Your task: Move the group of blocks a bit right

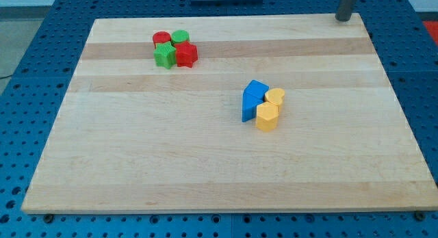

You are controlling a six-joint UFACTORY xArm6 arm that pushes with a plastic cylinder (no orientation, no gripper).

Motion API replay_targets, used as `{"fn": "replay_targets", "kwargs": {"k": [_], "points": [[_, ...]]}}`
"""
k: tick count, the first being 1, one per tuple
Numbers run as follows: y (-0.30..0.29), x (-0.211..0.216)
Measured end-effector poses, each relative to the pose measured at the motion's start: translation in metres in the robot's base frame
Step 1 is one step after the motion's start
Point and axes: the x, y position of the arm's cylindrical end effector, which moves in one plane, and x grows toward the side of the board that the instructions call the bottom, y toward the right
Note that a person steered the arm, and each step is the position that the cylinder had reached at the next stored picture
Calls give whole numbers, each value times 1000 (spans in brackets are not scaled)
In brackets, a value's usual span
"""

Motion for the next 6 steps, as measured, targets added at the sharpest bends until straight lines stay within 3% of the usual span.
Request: {"fn": "replay_targets", "kwargs": {"k": [2,3,6], "points": [[0,12],[-5,48],[-29,239]]}}
